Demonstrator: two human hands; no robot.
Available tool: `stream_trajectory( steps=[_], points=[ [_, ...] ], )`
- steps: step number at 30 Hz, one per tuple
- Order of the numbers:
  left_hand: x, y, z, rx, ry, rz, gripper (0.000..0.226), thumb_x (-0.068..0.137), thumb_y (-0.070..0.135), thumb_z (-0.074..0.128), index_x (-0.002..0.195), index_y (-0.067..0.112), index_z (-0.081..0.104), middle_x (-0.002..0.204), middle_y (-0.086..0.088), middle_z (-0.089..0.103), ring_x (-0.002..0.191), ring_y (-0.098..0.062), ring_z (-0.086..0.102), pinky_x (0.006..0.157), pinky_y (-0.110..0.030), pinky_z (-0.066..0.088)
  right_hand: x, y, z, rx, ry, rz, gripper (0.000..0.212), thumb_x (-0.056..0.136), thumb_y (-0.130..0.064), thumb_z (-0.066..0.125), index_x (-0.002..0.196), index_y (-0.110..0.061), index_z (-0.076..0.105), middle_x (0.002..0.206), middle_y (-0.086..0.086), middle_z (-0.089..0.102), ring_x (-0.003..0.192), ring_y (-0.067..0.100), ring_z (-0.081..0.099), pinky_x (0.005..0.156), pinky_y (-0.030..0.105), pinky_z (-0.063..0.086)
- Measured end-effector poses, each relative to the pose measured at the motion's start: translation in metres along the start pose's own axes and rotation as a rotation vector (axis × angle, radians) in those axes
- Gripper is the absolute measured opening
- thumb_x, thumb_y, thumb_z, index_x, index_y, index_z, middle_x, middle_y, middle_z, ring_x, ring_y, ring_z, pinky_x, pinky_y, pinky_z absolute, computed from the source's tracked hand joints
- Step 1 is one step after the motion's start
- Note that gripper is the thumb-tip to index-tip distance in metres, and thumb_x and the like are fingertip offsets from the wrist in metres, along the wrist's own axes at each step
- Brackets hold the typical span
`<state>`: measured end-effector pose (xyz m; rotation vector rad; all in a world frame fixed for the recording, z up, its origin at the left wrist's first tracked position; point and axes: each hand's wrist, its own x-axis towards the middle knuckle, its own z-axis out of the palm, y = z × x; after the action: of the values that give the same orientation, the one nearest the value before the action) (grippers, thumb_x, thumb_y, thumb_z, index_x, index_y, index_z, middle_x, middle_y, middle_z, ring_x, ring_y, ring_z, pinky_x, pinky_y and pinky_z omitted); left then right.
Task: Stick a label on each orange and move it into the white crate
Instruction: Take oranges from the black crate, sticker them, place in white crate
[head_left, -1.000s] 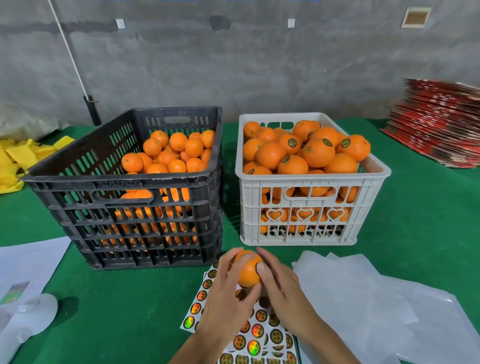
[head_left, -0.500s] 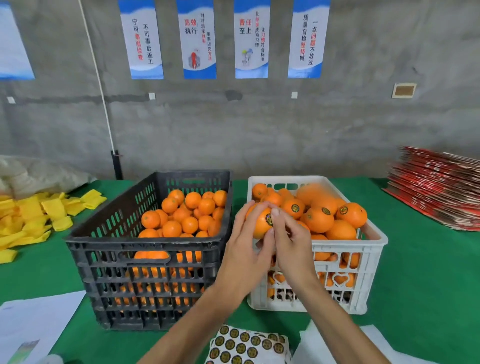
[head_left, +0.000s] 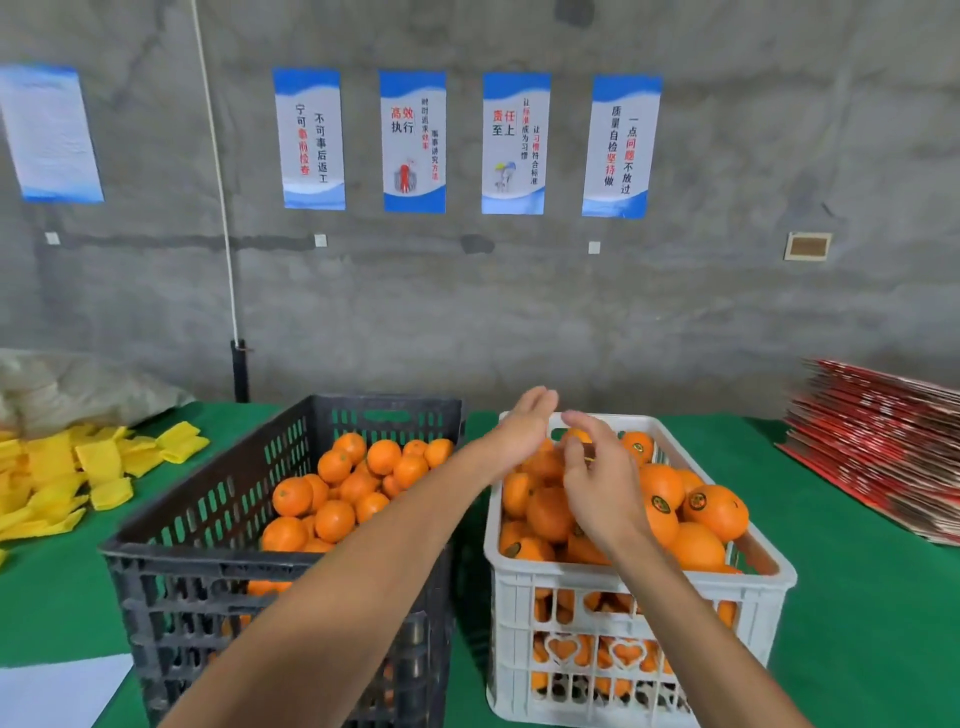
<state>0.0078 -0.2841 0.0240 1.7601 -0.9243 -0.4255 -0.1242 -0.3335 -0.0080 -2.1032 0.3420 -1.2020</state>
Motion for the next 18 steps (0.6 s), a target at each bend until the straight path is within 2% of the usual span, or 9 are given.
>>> stream_trajectory(
  steps=[2,3,5,6,8,10,12,14,18],
  points=[
    [0.004,-0.019,-0.034,0.197,0.153,0.061,0.05,0.114,0.041,0.034,0.155,0.014,0.046,0.162,-0.006,0.044,0.15,-0.019,0.039,0.118,-0.026,0.026,0.001,0.003,0.013,0.038,-0.058,-0.014,0.032,0.104,-0.011,0.05,0.13,-0.017,0.067,0.13,-0.003,0.068,0.117,0.006,0.062,0.105,0.026,0.049],
    [0.002,-0.03,-0.053,0.238,0.223,0.05,0.046,0.114,0.034,0.037,0.148,0.008,0.054,0.156,-0.011,0.052,0.146,-0.021,0.045,0.118,-0.027,0.029,0.002,0.004,0.023,0.054,-0.089,-0.024,0.03,0.104,-0.011,0.052,0.127,-0.018,0.069,0.124,-0.004,0.07,0.111,0.002,0.063,0.1,0.022,0.05],
    [-0.005,-0.059,-0.091,0.35,0.31,-0.001,0.037,0.113,0.023,0.043,0.134,0.001,0.064,0.139,-0.018,0.064,0.132,-0.029,0.057,0.11,-0.034,0.042,0.002,0.0,0.049,0.103,-0.155,-0.035,0.026,0.103,-0.011,0.054,0.122,-0.018,0.071,0.115,-0.007,0.073,0.104,0.0,0.064,0.095,0.025,0.053],
    [-0.011,-0.077,-0.11,0.426,0.294,-0.056,0.034,0.112,0.019,0.045,0.131,-0.001,0.064,0.13,-0.02,0.067,0.121,-0.032,0.062,0.102,-0.035,0.046,0.001,-0.003,0.063,0.138,-0.194,-0.033,0.024,0.103,-0.012,0.055,0.12,-0.018,0.072,0.112,-0.009,0.073,0.103,0.0,0.065,0.094,0.028,0.054],
    [-0.02,-0.109,-0.143,0.645,0.104,-0.248,0.036,0.11,0.018,0.05,0.141,0.003,0.058,0.125,-0.021,0.064,0.108,-0.033,0.065,0.088,-0.035,0.049,0.001,-0.009,0.092,0.175,-0.269,-0.032,0.021,0.103,-0.015,0.058,0.116,-0.019,0.073,0.111,-0.009,0.075,0.105,0.002,0.067,0.096,0.031,0.054],
    [-0.024,-0.13,-0.167,0.889,-0.139,-0.502,0.051,0.108,0.025,0.054,0.158,0.021,0.041,0.152,-0.016,0.05,0.126,-0.035,0.059,0.094,-0.037,0.051,0.003,-0.011,0.119,0.171,-0.337,-0.043,0.02,0.103,-0.019,0.058,0.115,-0.022,0.074,0.112,-0.011,0.075,0.11,0.004,0.066,0.1,0.031,0.053],
    [-0.015,-0.141,-0.184,1.007,-0.239,-0.653,0.065,0.107,0.028,0.057,0.163,0.039,0.025,0.167,-0.01,0.03,0.14,-0.037,0.049,0.106,-0.045,0.051,0.01,-0.012,0.137,0.157,-0.391,-0.046,0.021,0.104,-0.023,0.057,0.116,-0.027,0.073,0.114,-0.015,0.073,0.113,-0.001,0.063,0.1,0.023,0.05],
    [0.006,-0.144,-0.194,1.042,-0.233,-0.66,0.075,0.106,0.023,0.06,0.164,0.042,0.017,0.17,-0.009,0.024,0.145,-0.039,0.043,0.11,-0.051,0.05,0.02,-0.01,0.148,0.161,-0.435,-0.019,0.022,0.105,-0.022,0.055,0.116,-0.028,0.074,0.113,-0.017,0.072,0.109,-0.003,0.063,0.095,0.018,0.05],
    [0.054,-0.134,-0.191,1.017,-0.185,-0.419,0.078,0.098,0.03,0.072,0.162,0.032,0.029,0.161,-0.01,0.042,0.135,-0.036,0.055,0.098,-0.044,0.057,0.037,-0.001,0.164,0.116,-0.463,0.007,0.027,0.104,-0.013,0.052,0.109,-0.025,0.075,0.108,-0.01,0.073,0.097,0.003,0.067,0.089,0.022,0.056]
  ],
)
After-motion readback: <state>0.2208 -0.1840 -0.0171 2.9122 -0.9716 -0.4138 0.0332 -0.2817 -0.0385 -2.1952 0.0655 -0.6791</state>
